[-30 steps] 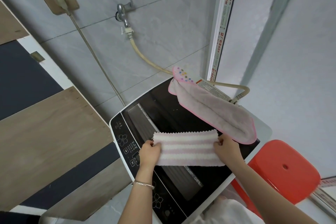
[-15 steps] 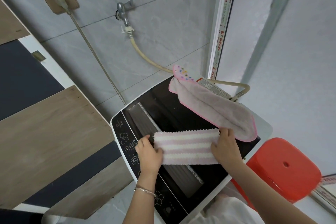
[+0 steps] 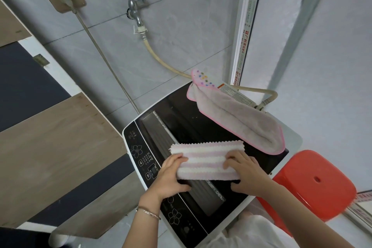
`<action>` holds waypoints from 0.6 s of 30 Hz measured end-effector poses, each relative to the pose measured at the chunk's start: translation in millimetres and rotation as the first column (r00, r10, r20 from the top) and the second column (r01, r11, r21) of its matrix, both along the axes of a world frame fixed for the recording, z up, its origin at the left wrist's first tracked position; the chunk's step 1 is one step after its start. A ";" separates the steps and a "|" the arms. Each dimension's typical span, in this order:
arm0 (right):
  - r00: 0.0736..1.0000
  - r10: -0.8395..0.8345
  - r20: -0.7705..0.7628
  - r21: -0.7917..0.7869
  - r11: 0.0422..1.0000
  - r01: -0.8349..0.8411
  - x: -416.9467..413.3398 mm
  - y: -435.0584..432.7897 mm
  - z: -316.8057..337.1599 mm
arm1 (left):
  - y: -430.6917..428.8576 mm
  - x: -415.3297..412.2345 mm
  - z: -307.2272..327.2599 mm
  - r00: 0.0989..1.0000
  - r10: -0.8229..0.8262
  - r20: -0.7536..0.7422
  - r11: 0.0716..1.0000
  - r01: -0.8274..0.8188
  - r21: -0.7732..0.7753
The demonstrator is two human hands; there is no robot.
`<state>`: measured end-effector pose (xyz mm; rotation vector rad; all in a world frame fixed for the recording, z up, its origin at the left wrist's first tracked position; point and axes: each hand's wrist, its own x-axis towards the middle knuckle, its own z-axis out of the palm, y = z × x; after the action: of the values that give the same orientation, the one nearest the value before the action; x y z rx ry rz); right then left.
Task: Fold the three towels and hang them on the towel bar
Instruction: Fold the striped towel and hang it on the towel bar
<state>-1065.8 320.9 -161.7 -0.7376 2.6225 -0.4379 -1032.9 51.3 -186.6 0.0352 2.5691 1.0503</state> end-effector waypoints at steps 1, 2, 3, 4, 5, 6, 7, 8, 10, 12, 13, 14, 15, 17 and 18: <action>1.000 -0.007 -0.007 -0.011 1.000 0.007 -0.1 0.5 -0.3 | -2.4 -0.1 -1.4 1.000 -0.016 -0.025 1.000 0.015 -0.024; 1.000 -0.019 -0.023 -0.025 1.000 0.019 -0.5 0.9 -0.7 | -4.1 -0.6 -2.9 0.998 -0.013 -0.068 0.999 0.011 -0.042; 0.998 -0.042 -0.045 -0.047 0.998 0.040 -1.2 1.0 -1.0 | -5.0 -0.9 -4.6 0.992 0.005 -0.122 0.999 -0.011 -0.046; 0.995 -0.081 -0.062 -0.079 0.994 0.076 -1.9 1.0 -1.2 | -5.3 -1.0 -5.4 0.986 0.043 -0.163 0.998 -0.049 -0.035; 0.989 -0.133 -0.063 -0.116 0.985 0.125 -2.7 1.2 -0.5 | -5.0 -0.9 -5.6 0.978 0.085 -0.189 0.996 -0.088 -0.005; 0.982 -0.185 -0.045 -0.147 0.973 0.177 -3.7 1.4 0.9 | -4.2 -0.8 -4.9 0.971 0.132 -0.199 0.991 -0.129 0.027; 0.974 -0.227 -0.020 -0.166 0.961 0.220 -4.4 1.4 3.0 | -4.0 -0.7 -3.3 0.966 0.180 -0.187 0.983 -0.172 0.060; 0.966 -0.259 0.007 -0.174 0.951 0.256 -5.3 1.4 4.9 | -3.7 -0.8 0.3 0.960 0.234 -0.152 0.971 -0.223 0.090; 0.946 -0.320 0.057 -0.199 0.925 0.325 -8.5 0.7 6.3 | -4.2 -3.1 6.5 0.940 0.332 -0.080 0.939 -0.321 0.127; 0.916 -0.392 0.088 -0.260 0.878 0.401 -13.0 -0.6 6.2 | -6.1 -6.6 9.3 0.916 0.399 -0.055 0.913 -0.391 0.116; 0.895 -0.434 0.108 -0.290 0.847 0.446 -15.3 -1.4 6.7 | -7.6 -8.2 8.3 0.908 0.418 -0.045 0.905 -0.411 0.107; 0.867 -0.479 0.133 -0.314 0.810 0.496 -17.7 -2.2 6.9 | -8.2 -10.1 8.2 0.903 0.428 -0.033 0.901 -0.423 0.096; 0.837 -0.522 0.162 -0.336 0.769 0.544 -20.1 -2.8 7.5 | -7.6 -11.9 8.6 0.901 0.433 -0.026 0.899 -0.429 0.084; 0.785 -0.585 0.205 -0.354 0.703 0.617 -24.9 -4.4 7.7 | -4.9 -15.8 8.7 0.895 0.446 -0.018 0.894 -0.445 0.058; 0.769 -0.603 0.212 -0.349 0.688 0.636 -27.2 -5.4 7.3 | -3.1 -17.3 9.3 0.889 0.457 -0.020 0.889 -0.456 0.043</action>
<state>-1092.9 315.5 -154.4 0.1217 2.6680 -1.2044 -1050.2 48.2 -177.3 -0.5788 2.6483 1.2619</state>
